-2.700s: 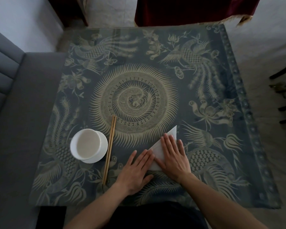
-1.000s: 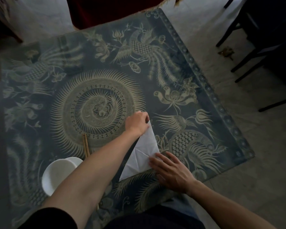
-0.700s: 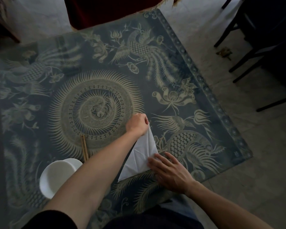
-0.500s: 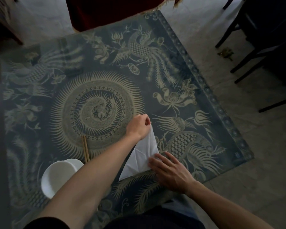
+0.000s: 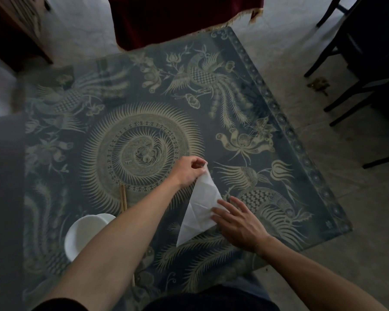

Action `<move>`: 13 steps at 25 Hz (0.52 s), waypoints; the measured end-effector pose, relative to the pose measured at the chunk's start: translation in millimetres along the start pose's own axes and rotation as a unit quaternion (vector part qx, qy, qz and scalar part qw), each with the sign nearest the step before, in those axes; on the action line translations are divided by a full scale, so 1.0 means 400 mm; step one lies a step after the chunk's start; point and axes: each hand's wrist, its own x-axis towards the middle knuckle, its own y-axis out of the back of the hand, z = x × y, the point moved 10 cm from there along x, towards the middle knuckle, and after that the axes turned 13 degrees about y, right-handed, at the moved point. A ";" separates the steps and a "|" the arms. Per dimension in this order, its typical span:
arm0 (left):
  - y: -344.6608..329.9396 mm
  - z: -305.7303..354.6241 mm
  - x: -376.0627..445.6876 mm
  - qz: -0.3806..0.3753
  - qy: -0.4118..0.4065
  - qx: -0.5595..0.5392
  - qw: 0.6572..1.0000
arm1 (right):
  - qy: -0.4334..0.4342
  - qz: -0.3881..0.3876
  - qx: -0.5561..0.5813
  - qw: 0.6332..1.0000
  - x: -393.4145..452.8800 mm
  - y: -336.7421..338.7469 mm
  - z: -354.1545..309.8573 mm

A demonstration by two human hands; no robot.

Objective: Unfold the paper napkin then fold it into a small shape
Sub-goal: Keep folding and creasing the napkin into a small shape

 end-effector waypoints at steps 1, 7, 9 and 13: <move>0.010 0.004 -0.004 0.009 -0.006 -0.006 1.000 | -0.006 0.006 0.000 1.000 0.004 0.006 0.003; 0.050 0.020 -0.051 0.020 -0.044 -0.059 0.997 | -0.012 0.044 0.020 0.999 0.025 0.001 -0.042; 0.054 0.018 -0.076 0.013 -0.057 -0.060 0.997 | -0.026 0.046 0.018 0.998 0.024 0.000 -0.037; 0.056 0.000 -0.127 0.004 -0.060 -0.038 0.997 | -0.032 0.049 0.008 0.998 0.018 0.001 -0.017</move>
